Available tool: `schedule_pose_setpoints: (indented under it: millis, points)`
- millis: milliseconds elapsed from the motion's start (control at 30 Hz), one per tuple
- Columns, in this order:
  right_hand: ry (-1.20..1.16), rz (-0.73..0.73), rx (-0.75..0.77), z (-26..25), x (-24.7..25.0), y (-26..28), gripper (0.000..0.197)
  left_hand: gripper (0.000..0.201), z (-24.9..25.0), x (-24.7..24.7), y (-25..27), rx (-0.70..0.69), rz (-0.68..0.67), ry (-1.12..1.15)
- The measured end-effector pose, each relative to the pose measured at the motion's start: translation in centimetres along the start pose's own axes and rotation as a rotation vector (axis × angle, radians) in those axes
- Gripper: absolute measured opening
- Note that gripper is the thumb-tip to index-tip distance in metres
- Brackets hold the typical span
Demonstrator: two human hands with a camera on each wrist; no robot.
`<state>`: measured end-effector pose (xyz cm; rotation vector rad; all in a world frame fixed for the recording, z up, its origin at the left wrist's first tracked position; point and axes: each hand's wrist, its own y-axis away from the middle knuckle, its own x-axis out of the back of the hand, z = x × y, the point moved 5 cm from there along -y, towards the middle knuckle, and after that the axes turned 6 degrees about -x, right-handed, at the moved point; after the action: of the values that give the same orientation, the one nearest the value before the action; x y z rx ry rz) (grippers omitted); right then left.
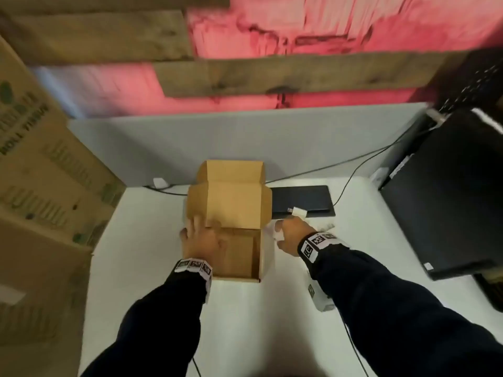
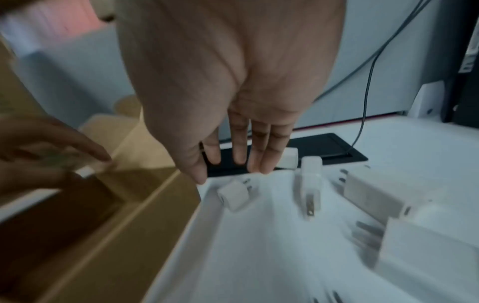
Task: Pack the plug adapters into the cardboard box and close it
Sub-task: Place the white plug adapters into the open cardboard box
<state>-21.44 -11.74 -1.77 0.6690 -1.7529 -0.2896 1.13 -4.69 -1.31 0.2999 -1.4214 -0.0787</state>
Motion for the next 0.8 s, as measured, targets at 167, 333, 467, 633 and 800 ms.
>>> schedule_pose_setpoints:
  millis: [167,333,467,633,800]
  points:
    - [0.091,-0.027,-0.043,0.5,-2.4,-1.8,0.054,0.052,-3.5,-2.2,0.6,0.126,0.039,0.244]
    - [0.069,-0.018,-0.098,0.4,-3.8,-2.9,0.047,0.052,-4.1,-2.9,-0.4,0.035,0.081,0.403]
    - [-0.011,0.016,-0.152,1.6,-4.2,-2.5,0.038,0.034,-4.4,-3.9,-0.2,0.027,0.076,0.463]
    - [-0.276,0.260,-0.100,1.7,-1.2,-1.2,0.025,0.038,-4.4,-4.6,0.0,0.007,0.078,0.508]
    - [-0.349,0.399,0.162,-1.6,0.9,0.1,0.027,0.040,-3.6,-4.7,-0.2,-0.023,0.042,0.537]
